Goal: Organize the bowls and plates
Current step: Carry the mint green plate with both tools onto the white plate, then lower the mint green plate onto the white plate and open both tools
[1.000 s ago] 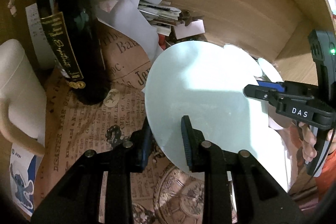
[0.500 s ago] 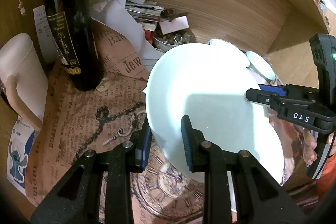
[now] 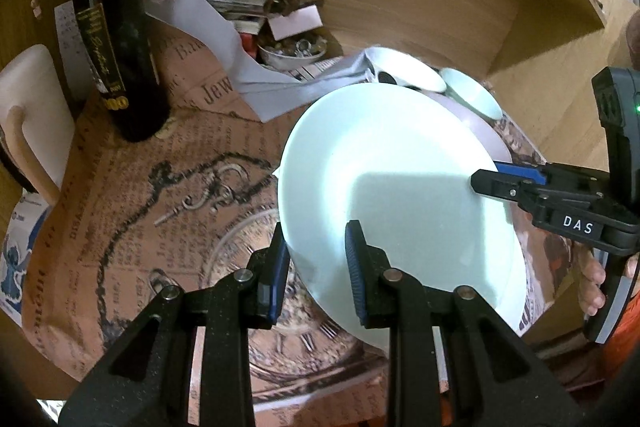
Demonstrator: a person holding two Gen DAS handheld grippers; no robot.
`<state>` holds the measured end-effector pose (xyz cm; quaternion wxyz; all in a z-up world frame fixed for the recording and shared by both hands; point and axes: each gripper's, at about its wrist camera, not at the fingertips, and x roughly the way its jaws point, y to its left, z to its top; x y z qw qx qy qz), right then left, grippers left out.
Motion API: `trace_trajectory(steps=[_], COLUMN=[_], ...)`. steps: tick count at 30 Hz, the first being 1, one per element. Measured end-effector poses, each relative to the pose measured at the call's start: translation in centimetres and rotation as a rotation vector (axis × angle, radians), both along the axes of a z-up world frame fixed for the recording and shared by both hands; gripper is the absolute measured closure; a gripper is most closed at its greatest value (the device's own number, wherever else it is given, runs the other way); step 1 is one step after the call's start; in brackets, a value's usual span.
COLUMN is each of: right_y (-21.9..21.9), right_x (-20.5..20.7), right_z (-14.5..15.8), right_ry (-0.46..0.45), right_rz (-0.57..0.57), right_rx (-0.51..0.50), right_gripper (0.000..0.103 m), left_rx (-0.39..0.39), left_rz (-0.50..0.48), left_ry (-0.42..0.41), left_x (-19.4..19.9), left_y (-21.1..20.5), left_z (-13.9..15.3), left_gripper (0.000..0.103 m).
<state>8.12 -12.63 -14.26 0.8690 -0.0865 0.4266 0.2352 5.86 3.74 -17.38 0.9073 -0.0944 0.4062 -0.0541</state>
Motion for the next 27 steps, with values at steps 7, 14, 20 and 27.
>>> trace_trajectory(steps=[7, 14, 20, 27], right_y=[-1.6, -2.5, -3.2, -4.0], right_x=[-1.0, -1.7, -2.0, -2.4], right_z=[-1.3, -2.5, -3.1, -3.3], right_ry=[0.029, 0.067, 0.095, 0.103], right_rz=[-0.022, -0.033, -0.043, -0.055], right_rx=[0.02, 0.035, 0.036, 0.04], right_gripper=[0.073, 0.073, 0.073, 0.073], left_rx=[0.012, 0.031, 0.065, 0.078], left_rz=[-0.02, -0.034, -0.052, -0.07], left_ry=[0.02, 0.035, 0.038, 0.054], left_x=[-0.8, -1.3, -1.4, -0.5], left_y=[-1.5, -2.5, -3.6, -4.2], left_z=[-1.0, -1.8, -2.3, -3.0], left_gripper=[0.076, 0.076, 0.076, 0.076])
